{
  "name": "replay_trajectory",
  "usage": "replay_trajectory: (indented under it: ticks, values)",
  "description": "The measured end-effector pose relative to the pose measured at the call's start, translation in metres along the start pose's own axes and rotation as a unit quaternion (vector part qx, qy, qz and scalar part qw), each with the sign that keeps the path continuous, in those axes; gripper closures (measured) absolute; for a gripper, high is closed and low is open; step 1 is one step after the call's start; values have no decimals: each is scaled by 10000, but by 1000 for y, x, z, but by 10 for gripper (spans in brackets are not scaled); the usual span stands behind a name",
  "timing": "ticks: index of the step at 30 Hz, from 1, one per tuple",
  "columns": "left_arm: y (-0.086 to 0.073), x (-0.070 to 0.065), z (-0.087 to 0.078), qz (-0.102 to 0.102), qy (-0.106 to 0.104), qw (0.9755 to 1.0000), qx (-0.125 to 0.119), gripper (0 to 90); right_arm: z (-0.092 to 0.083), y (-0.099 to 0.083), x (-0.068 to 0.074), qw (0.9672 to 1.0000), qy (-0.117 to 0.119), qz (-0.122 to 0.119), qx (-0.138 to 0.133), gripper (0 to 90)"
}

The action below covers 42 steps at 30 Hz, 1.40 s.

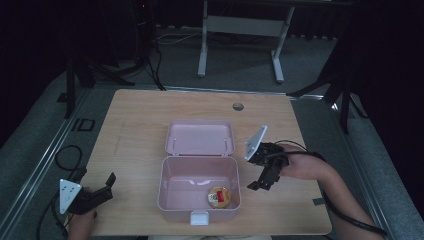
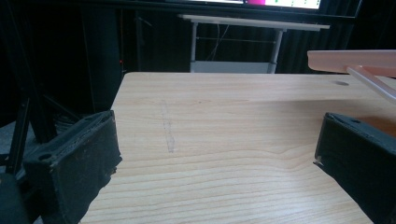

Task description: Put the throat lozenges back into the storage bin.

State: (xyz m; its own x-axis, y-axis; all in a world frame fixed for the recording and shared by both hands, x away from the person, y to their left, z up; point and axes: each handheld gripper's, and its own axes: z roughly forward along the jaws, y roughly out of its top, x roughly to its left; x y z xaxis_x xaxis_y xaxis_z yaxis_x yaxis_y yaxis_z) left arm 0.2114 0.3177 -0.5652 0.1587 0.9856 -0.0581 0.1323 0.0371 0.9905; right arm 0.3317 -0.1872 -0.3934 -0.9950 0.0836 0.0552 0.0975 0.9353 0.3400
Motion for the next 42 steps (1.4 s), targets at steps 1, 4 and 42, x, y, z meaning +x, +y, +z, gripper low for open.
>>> replay_trajectory:
  ticks: [1,4,42]
  values:
    - [0,0,0,3,-1,10000,1,3,2,-9,-2,9999,-106,27,-77,125]
    - [0,0,0,-1,3,10000,-1,3,10,-26,-8,9994,-185,164,-232,125]
    - [0,0,0,12,-8,10000,-4,3,102,-179,-30,8438,-3617,3431,-1986,109]
